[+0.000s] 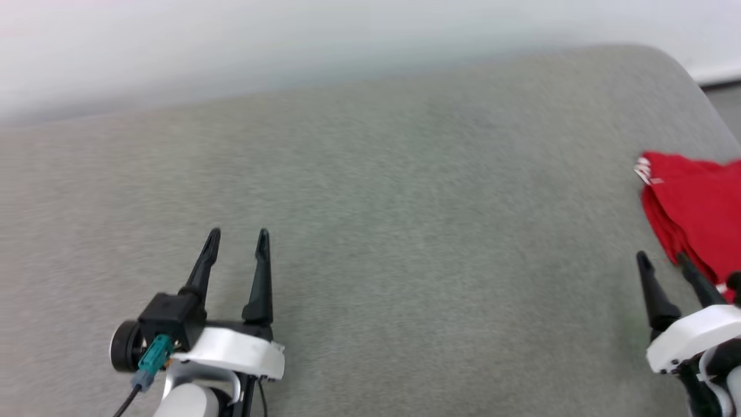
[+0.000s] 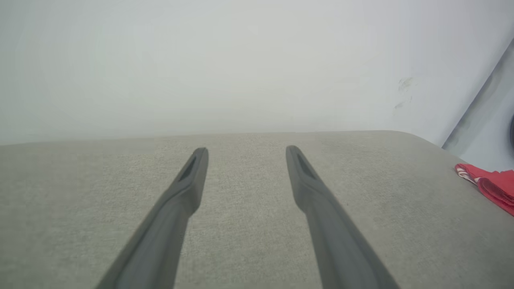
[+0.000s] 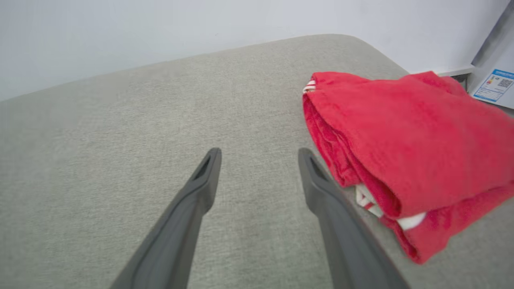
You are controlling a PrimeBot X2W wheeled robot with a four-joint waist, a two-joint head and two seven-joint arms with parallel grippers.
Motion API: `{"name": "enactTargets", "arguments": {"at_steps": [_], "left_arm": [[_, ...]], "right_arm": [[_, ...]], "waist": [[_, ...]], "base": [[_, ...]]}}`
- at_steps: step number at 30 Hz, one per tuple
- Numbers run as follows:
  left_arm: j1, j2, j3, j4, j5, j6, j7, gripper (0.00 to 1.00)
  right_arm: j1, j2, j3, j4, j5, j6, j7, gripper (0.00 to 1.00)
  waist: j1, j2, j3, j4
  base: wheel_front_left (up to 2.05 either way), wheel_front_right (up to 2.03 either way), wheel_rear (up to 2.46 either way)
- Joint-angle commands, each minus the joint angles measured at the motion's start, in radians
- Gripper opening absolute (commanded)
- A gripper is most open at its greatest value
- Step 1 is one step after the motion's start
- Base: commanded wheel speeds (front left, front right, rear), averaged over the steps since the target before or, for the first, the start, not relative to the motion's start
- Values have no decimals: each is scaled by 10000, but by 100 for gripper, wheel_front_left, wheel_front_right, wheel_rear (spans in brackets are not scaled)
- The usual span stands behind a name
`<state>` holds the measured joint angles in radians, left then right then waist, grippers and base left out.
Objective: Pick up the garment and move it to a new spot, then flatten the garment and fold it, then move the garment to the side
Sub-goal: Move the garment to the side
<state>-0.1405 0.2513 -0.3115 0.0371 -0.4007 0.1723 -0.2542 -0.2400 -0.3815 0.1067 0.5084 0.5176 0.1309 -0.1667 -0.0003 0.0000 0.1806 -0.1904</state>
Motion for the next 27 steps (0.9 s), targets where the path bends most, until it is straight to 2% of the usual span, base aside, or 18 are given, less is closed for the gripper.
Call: {"name": "enactTargets", "arguments": {"at_steps": [1,7,14,19,27], "left_arm": [[200,-1,54,79,-44,35,-47,100],[644,110,228,425,-130,61,-70,100],[1303,355,537,763,-319,91,-92,100],[1542,337,482,1042,-409,-36,-95,100],[1586,198,408,1332,-420,-185,-113,100]], "right_arm": [[234,161,-97,-333,-168,-3,9,100],[1262,1153,-707,-2182,-1189,-3,325,100],[2595,2243,-1064,-4377,-2360,-4,951,100],[3266,2583,-1205,-5642,-2875,-4,1288,100],[3614,2776,-1324,-6454,-3162,-4,1838,100]], "waist": [[3,0,-746,795],[3,0,-1329,1568],[3,0,-1936,1839],[3,0,-2182,1840],[3,0,-2340,1851]], "base": [[0,0,0],[0,0,0],[0,0,0],[0,0,0],[0,0,0]]}}
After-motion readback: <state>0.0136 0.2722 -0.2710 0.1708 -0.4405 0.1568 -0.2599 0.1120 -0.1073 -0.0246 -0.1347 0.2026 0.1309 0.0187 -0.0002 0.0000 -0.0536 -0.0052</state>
